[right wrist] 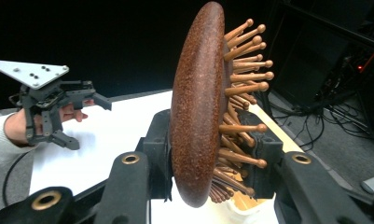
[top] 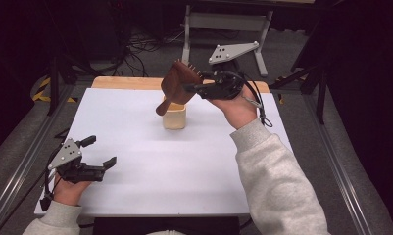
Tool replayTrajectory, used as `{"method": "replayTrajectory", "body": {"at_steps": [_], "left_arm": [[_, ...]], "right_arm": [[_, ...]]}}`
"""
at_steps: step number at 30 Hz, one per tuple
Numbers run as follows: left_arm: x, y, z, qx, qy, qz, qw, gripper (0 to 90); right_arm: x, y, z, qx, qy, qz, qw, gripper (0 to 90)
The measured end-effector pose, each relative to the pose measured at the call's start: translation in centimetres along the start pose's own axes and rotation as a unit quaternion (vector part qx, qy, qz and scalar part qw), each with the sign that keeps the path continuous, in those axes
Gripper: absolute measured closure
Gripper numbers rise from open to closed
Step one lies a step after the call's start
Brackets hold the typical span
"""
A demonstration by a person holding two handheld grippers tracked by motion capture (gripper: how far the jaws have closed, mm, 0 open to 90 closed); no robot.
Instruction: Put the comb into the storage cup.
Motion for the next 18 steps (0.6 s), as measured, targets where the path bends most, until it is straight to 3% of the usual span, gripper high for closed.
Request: {"method": "replayTrajectory", "body": {"at_steps": [2, 9, 18], "left_arm": [[0.0, -0.2, 0.1, -0.002, 0.009, 0.0, 1.0, 0.3], [0.0, -0.7, 0.6, 0.008, 0.011, 0.002, 0.9999, 0.2], [0.0, -0.8, 0.7, 0.007, 0.013, 0.003, 0.9999, 0.2]], "right_arm": [[0.0, 0.0, -0.3, -0.003, -0.004, -0.002, 1.0, 60.3], [-0.1, -0.2, -1.4, -0.012, -0.022, -0.003, 0.9997, 60.3], [-0.4, -0.7, -2.7, -0.021, -0.053, 0.003, 0.9983, 60.1]]}}
Point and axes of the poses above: each handheld gripper's, and its own axes: x roughly backward along the jaws, y roughly out of its top, z roughly to its left, the point moved 1 cm from there along -x, roughly forward along the jaws, and after that the axes turned 4 degrees about z, right-handed, at the moved point
